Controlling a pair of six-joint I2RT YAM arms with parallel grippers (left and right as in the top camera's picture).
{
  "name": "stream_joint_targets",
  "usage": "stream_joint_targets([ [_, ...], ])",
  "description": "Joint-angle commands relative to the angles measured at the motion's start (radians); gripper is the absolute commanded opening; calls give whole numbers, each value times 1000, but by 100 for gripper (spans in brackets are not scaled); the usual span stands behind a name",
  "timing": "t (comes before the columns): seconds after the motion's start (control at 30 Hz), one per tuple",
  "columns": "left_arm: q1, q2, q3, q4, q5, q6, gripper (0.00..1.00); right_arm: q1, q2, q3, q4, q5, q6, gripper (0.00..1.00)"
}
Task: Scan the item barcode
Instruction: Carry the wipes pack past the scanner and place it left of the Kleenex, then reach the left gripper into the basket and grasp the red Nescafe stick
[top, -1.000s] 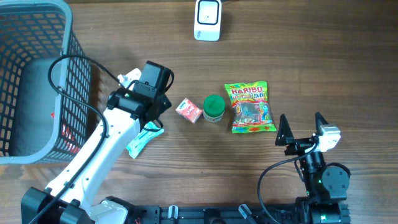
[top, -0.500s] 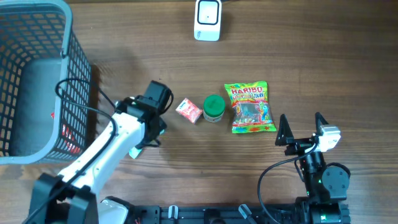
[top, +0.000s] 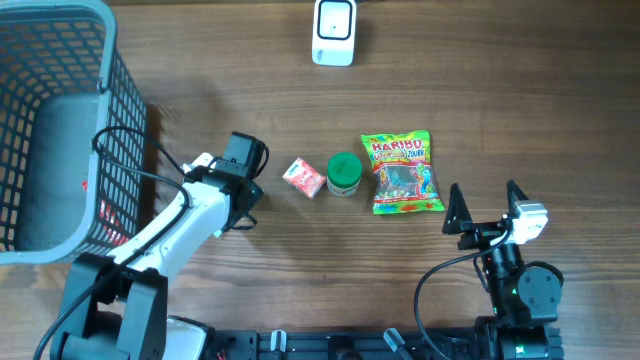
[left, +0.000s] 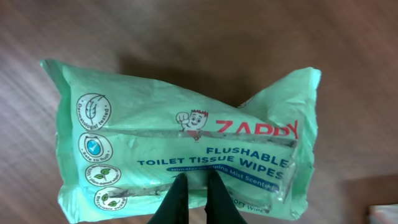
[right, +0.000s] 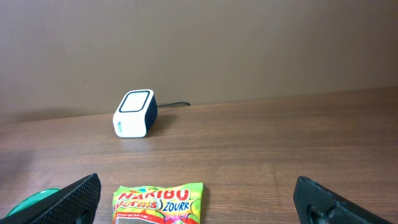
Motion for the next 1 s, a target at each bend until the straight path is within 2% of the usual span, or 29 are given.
stream_joint_targets([
  [0.0, 8, 38, -29, 83, 97, 32, 4, 4, -3, -1, 3, 10, -13, 100],
  [0.07, 8, 38, -29, 136, 132, 26, 4, 4, -3, -1, 2, 10, -13, 100],
  [0.17, 8, 38, -29, 197, 138, -78, 8, 4, -3, -1, 3, 10, -13, 100],
  [0.3, 8, 19, 37, 176, 201, -59, 10, 4, -3, -1, 2, 10, -13, 100],
  [0.4, 8, -35, 150, 51, 177, -44, 26, 4, -3, -1, 3, 10, -13, 100],
  [0.5, 8, -99, 285, -87, 107, -18, 52, 4, -3, -1, 3, 10, -12, 100],
  [0.6, 8, -157, 448, -207, 69, 66, 96, 4, -3, -1, 3, 10, -13, 100],
  [0.63, 8, -168, 488, -237, 55, 82, 100, 4, -3, -1, 3, 10, -13, 99],
  [0.77, 13, -212, 727, -392, -100, 164, 100, 4, -3, -1, 3, 10, -13, 100],
  [0.83, 32, -221, 816, -443, -167, 167, 100, 4, -3, -1, 3, 10, -13, 100],
  [0.9, 77, -229, 900, -490, -216, 168, 100, 4, -3, -1, 2, 10, -13, 100],
  [0.97, 155, -241, 959, -511, -224, 217, 100, 4, -3, -1, 3, 10, -13, 100],
])
